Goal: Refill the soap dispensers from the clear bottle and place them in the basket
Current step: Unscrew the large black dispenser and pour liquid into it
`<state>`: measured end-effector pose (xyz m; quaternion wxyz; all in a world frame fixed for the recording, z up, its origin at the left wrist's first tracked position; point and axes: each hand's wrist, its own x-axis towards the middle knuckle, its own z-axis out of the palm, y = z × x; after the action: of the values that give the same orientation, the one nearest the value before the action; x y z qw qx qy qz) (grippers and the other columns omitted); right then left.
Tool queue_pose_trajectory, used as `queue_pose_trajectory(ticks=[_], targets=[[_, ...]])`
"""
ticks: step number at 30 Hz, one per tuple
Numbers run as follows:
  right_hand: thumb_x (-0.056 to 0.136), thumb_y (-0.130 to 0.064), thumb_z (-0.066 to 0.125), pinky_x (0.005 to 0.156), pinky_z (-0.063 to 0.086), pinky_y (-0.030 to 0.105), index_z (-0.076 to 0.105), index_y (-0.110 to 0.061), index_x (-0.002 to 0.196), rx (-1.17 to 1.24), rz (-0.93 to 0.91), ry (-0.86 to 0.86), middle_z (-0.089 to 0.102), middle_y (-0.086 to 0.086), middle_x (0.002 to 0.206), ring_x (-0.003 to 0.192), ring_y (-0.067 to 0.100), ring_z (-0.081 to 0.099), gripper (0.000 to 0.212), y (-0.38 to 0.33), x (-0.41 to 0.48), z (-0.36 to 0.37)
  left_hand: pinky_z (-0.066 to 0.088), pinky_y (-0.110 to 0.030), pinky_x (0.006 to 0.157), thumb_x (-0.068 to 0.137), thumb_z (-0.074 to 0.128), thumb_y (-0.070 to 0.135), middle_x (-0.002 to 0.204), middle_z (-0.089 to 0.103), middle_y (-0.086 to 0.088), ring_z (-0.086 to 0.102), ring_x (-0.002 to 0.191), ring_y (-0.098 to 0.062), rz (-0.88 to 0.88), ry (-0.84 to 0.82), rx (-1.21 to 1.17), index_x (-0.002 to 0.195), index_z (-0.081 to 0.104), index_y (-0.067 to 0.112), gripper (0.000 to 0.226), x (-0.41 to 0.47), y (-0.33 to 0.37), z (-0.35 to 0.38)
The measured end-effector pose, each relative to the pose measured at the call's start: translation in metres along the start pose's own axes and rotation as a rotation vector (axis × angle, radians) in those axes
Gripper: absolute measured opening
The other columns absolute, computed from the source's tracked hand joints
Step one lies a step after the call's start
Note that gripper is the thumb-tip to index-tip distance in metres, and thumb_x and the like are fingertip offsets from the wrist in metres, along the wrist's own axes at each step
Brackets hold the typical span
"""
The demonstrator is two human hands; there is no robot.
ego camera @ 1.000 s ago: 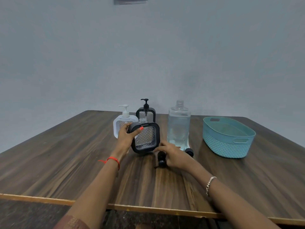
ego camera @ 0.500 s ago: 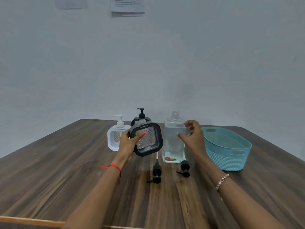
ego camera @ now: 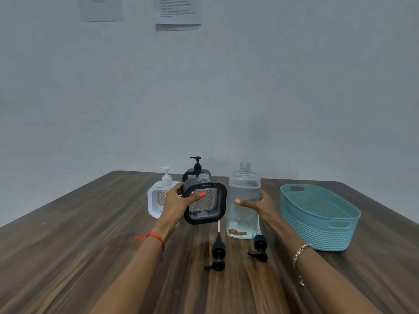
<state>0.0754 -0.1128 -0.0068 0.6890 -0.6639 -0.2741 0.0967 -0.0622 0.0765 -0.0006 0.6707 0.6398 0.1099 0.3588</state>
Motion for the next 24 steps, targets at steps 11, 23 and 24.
queue_pose_trajectory(ticks=[11,23,24], targets=[[0.057,-0.007,0.086,0.051,0.050,0.011,0.062,-0.011,0.098,-0.105,-0.126,0.150,0.069,-0.004,0.084,0.066,0.002,0.066,0.047,-0.022,-0.011,0.008,0.053,-0.023,0.066,0.066,0.081,0.005,0.094,0.068,-0.003,0.066,0.082,-0.015,0.007,0.045,0.020,0.092,0.061,0.016,0.034,0.000,0.002,0.003],[0.053,-0.021,0.087,0.081,0.051,0.029,0.053,-0.022,0.124,-0.693,-0.430,0.169,0.063,-0.002,0.118,0.101,0.018,0.060,0.079,-0.083,-0.024,-0.005,0.052,-0.030,0.079,0.061,0.086,0.013,0.099,0.066,-0.004,0.064,0.090,-0.019,0.191,0.186,0.185,0.111,0.061,0.006,0.056,-0.010,0.023,0.033],[0.052,-0.023,0.087,0.084,0.053,0.035,0.052,-0.023,0.124,-0.731,-0.432,0.174,0.063,0.001,0.121,0.104,0.022,0.060,0.080,-0.084,-0.026,-0.006,0.051,-0.028,0.079,0.061,0.086,0.013,0.100,0.066,-0.005,0.063,0.091,-0.019,0.211,0.196,0.196,0.112,0.060,0.006,0.057,-0.012,0.024,0.036]])
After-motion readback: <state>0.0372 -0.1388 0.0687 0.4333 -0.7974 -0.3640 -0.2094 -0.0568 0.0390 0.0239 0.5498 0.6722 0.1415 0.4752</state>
